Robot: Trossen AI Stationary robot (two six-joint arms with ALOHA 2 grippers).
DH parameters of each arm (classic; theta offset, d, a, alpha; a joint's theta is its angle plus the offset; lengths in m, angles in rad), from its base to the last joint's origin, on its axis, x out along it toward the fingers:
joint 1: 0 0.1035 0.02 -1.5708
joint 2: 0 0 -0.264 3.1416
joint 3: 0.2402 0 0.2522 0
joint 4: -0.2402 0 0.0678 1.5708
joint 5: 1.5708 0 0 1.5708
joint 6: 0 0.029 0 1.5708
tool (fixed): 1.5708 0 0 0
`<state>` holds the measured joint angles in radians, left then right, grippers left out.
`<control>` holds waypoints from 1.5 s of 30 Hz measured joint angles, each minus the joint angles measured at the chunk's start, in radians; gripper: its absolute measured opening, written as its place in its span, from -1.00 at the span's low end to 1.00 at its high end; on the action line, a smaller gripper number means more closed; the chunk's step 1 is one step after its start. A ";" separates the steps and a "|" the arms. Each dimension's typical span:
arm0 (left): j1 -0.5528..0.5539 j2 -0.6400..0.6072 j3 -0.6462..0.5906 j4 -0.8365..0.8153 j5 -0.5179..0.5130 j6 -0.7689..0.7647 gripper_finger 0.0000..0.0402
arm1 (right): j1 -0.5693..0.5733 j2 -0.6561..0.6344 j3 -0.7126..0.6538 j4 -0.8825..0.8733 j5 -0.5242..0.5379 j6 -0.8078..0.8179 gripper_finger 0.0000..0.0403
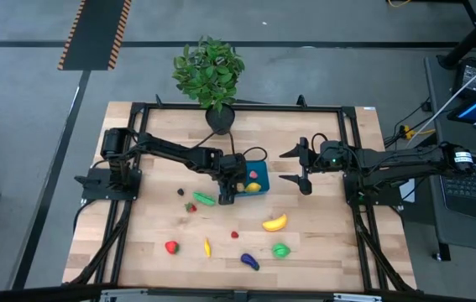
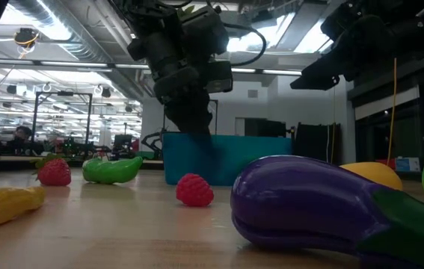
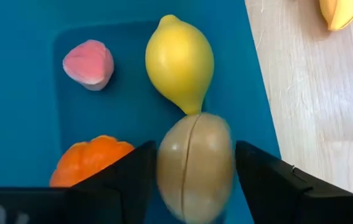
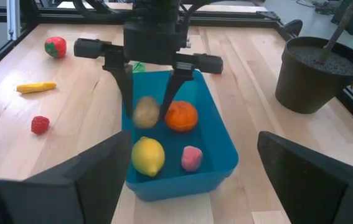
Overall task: Pick and placing Produce into tupperware
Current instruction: Put the brown potato into the blue bin, then put the red cherry into the blue bin
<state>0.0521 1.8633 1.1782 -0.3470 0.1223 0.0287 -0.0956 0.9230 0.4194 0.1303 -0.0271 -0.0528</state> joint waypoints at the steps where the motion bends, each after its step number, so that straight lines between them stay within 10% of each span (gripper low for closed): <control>1: 0.000 0.000 0.000 0.000 0.000 0.006 0.08 | 0.000 0.000 0.000 0.000 0.000 0.000 0.73; 24: 0.002 -0.253 -0.014 0.006 -0.040 0.083 0.11 | 0.001 0.000 0.000 -0.002 -0.001 0.000 0.73; 37: -0.035 -0.555 -0.400 0.301 -0.199 -0.053 0.11 | 0.001 0.000 0.000 -0.026 -0.002 0.019 0.73; 45: -0.113 -0.735 -0.651 0.461 -0.508 -0.250 0.11 | 0.001 0.000 0.000 -0.024 -0.001 0.021 0.73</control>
<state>-0.0605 1.1282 0.5271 0.1141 -0.3859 -0.2217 -0.0948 0.9226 0.4194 0.1063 -0.0284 -0.0315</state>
